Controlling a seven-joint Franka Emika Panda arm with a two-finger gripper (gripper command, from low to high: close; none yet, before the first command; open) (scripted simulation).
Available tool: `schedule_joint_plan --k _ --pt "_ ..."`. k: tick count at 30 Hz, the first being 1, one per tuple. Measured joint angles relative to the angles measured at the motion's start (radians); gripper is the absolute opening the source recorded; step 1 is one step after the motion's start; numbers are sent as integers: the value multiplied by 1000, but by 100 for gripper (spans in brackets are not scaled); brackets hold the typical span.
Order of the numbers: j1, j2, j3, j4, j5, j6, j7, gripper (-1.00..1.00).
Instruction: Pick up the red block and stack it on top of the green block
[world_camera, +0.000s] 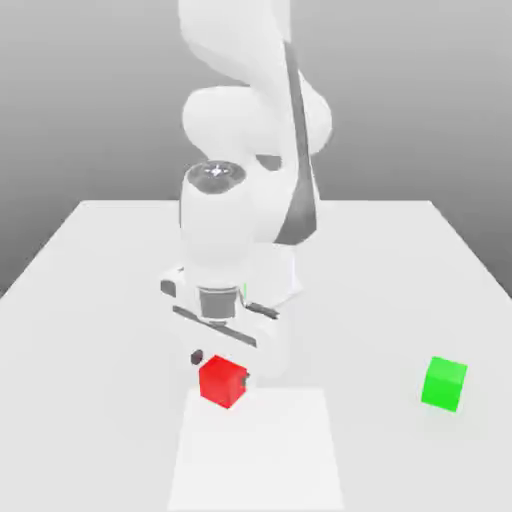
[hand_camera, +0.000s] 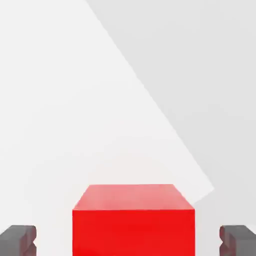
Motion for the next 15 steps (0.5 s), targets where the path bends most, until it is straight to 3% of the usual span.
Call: schedule_joint_plan --k 1,2,9,15 --pt "5 18 -7 0 -4 17 1 0" --pt "7 33 -11 0 -7 31 1 -100" --pt "8 34 -12 0 -11 33 5 -100" --pt "-8 -64 19 -3 28 -57 -16 -100"
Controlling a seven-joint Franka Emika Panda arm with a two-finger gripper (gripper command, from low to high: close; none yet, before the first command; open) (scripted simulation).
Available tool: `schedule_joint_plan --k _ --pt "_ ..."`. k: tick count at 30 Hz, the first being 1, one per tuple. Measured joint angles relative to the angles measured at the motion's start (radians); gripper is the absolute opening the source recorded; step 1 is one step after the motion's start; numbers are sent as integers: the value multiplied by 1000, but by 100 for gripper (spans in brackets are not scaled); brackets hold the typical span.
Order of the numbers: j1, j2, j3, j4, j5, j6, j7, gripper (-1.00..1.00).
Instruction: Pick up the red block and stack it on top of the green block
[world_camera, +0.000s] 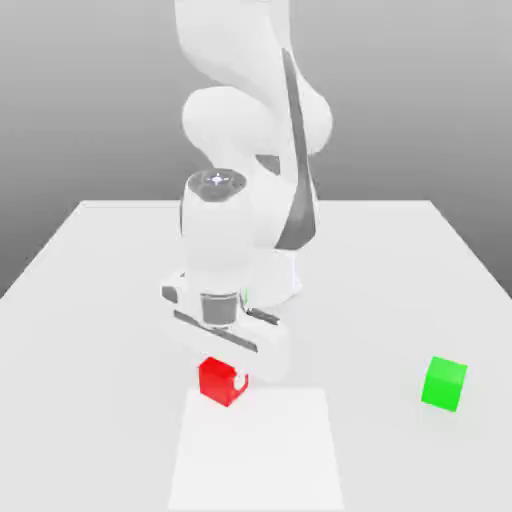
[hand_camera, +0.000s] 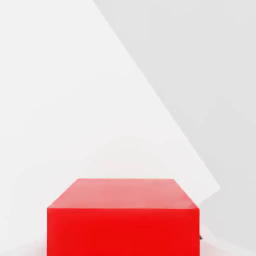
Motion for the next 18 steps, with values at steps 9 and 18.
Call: schedule_joint_plan --k 9,18 --pt "33 -158 -5 -26 105 -136 -78 -100" --pt "144 -208 101 21 172 -229 76 -100"
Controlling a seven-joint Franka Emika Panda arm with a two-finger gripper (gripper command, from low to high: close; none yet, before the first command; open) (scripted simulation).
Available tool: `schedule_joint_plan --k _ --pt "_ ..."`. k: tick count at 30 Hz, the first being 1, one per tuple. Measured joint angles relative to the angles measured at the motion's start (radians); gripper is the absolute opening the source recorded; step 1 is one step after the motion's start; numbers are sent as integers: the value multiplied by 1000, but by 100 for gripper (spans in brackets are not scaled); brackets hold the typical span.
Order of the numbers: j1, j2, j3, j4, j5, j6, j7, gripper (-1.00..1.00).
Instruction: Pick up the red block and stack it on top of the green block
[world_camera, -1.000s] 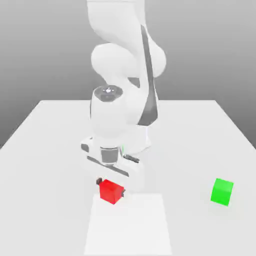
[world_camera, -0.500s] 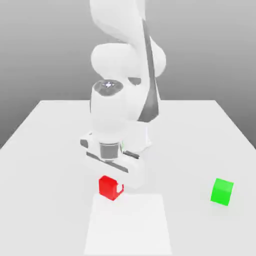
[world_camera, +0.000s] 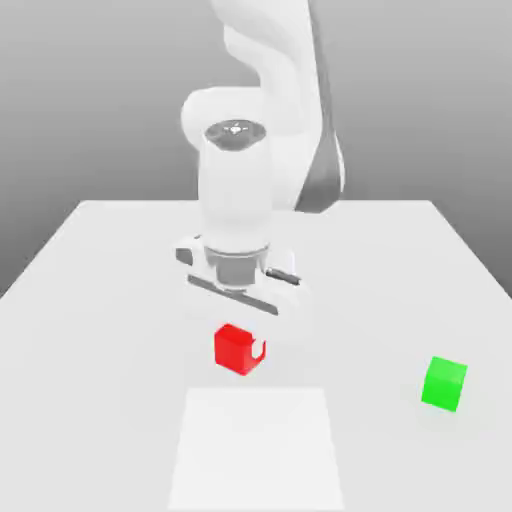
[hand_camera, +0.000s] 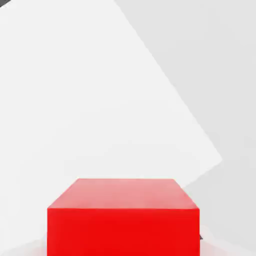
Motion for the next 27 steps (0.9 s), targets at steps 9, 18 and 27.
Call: schedule_joint_plan --k 9,18,27 --pt "167 42 223 130 23 -82 376 -100" --pt "311 91 367 235 0 -137 686 -100" --pt "299 179 353 251 -112 -68 772 -100"
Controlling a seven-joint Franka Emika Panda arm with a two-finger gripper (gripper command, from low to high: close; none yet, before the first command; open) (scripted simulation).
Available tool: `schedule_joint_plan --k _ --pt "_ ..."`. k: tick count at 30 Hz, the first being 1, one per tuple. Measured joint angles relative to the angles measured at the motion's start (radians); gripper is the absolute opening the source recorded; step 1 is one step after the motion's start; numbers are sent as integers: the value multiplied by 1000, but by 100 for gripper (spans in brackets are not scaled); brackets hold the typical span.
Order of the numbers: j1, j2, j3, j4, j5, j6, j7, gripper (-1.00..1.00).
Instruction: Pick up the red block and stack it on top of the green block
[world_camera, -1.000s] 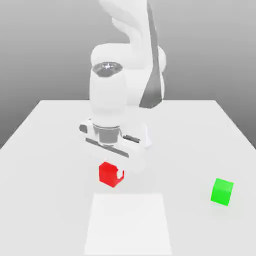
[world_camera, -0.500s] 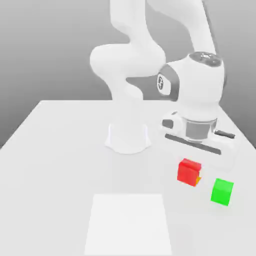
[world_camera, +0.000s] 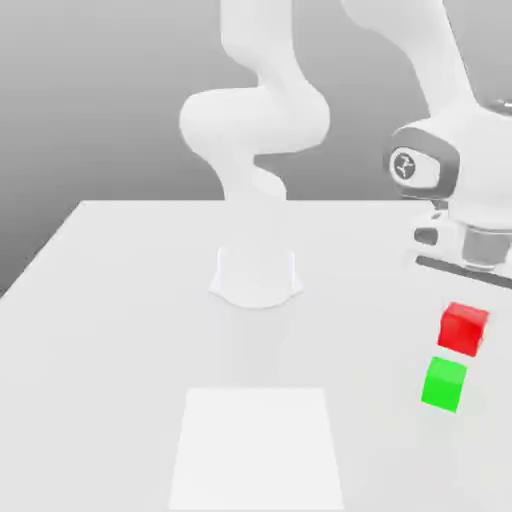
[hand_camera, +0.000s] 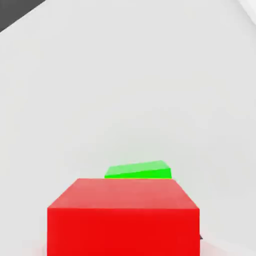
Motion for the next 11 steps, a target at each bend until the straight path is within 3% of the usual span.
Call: schedule_joint_plan --k 8,9,11 --pt "43 128 -73 -5 -166 105 120 -100" --pt "51 140 -84 -6 -183 116 131 100" --pt "51 140 -84 -6 -183 116 131 100"
